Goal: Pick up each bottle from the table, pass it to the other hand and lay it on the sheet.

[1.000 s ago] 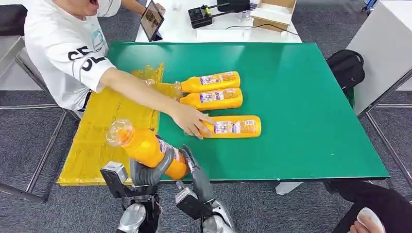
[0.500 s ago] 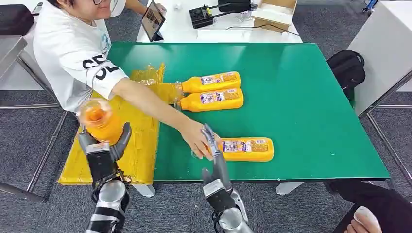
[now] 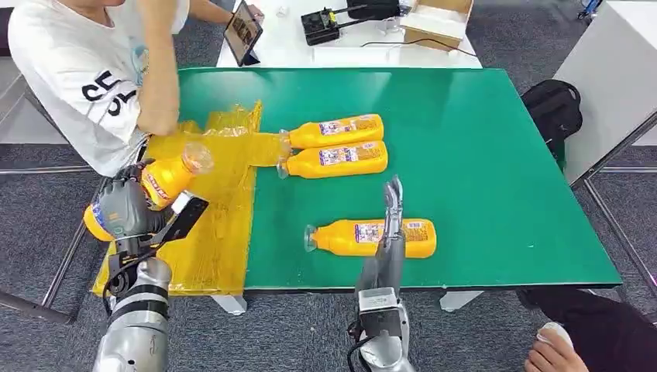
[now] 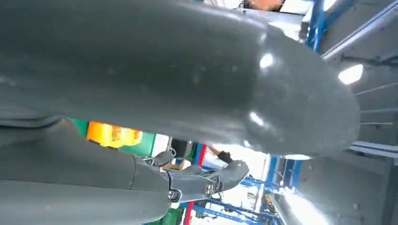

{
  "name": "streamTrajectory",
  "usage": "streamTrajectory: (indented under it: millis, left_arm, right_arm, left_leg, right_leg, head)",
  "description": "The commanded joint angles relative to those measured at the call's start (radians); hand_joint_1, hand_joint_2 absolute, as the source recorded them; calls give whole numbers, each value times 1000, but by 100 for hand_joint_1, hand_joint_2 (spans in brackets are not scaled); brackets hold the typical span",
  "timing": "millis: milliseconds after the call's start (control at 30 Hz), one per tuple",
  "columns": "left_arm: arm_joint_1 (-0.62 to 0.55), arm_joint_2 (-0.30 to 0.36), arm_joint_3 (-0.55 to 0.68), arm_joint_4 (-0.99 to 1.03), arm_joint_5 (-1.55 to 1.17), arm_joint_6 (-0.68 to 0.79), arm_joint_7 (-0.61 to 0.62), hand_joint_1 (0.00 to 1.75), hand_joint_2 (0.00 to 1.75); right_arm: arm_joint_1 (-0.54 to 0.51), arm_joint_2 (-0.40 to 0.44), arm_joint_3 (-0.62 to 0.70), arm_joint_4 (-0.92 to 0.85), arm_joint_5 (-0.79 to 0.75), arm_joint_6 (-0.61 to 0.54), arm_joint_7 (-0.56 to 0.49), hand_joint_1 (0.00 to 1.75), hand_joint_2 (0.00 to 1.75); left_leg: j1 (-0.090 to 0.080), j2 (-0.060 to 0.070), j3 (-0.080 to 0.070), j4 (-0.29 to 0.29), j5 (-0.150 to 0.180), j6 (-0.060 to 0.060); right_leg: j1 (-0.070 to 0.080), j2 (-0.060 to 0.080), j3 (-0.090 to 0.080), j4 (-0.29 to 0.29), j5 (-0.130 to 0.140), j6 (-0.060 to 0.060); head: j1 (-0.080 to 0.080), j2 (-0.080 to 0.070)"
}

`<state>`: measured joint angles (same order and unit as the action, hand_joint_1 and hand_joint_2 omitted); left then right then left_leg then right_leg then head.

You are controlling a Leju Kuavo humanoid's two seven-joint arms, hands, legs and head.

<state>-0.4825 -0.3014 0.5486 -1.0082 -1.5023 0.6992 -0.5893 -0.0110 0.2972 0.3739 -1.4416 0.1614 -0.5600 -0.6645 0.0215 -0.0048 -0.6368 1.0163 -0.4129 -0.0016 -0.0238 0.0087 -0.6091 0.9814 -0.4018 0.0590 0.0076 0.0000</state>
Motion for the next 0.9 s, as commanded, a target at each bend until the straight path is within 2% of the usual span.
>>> streamTrajectory:
  millis: [33, 100, 333, 467, 500, 533, 600, 633, 667, 900]
  left_arm:
    - [-32, 207, -413, 246, -69, -1, 364, 175, 175]
    - [-53, 220, -408, 323, -68, -1, 365, 175, 175]
    - [-53, 220, -408, 323, -68, -1, 365, 175, 175]
    - [-85, 233, -396, 432, -42, -1, 347, 175, 175]
    - [-142, 357, -254, 349, -11, -127, 204, 175, 175]
    - [-103, 237, -368, 524, -69, -1, 318, 175, 175]
    - [-83, 220, -416, 508, -67, -24, 364, 175, 175]
    - [-103, 242, -401, 565, -40, -1, 320, 175, 175]
    - [-112, 253, -448, 598, 12, -1, 320, 175, 175]
    - [-150, 261, -445, 741, -31, -50, 318, 175, 175]
  right_arm:
    - [-3, -3, 28, -12, -28, 8, -34, 0, 0]
    - [-7, -3, 27, -6, -33, 19, -34, 0, 0]
    - [-7, -3, 27, -6, -33, 19, -34, 0, 0]
    - [-10, 4, 26, 13, -29, 36, -34, 0, 0]
    - [-108, -4, 36, 106, -74, 13, -34, 0, 0]
    - [-24, -12, 54, 31, -50, 17, -34, 0, 0]
    - [-23, -8, 45, 31, -41, 27, -34, 0, 0]
    - [-23, -4, 44, 34, -38, 30, -34, 0, 0]
    - [-23, -2, 38, 40, -38, 35, -34, 0, 0]
    - [-34, 13, 33, 87, -27, 72, -34, 0, 0]
  left_leg:
    - [0, 0, 5, -1, -1, 1]
    - [0, -2, 3, -1, 0, 0]
    - [0, 1, 6, 0, -2, 0]
    - [1, 0, 4, -1, -1, 0]
    - [1, -1, 6, 0, -1, 0]
    - [1, 0, 5, -1, -1, 0]
    - [0, 2, 3, -1, 0, 0]
    - [0, 1, 6, -1, -1, 0]
    - [1, 0, 4, -1, 0, 0]
    - [0, 1, 5, -1, -1, 0]
  right_leg:
    - [1, -1, 5, 0, -2, -3]
    - [1, -3, 3, 0, -1, -3]
    - [1, 0, 5, 0, -2, -3]
    - [1, -1, 4, 0, -1, -3]
    - [1, -2, 6, 0, -2, -4]
    - [1, -1, 5, 0, -2, -3]
    - [0, 1, 3, 0, 0, -2]
    - [1, 0, 5, -1, -1, -3]
    - [1, -1, 4, 0, -1, -2]
    - [1, 0, 5, 0, -1, -3]
  head:
    - [0, 0]
    - [0, 0]
    - [0, 0]
    - [0, 0]
    - [0, 0]
    - [0, 0]
    - [0, 0]
    - [0, 0]
    - [0, 0]
    - [0, 0]
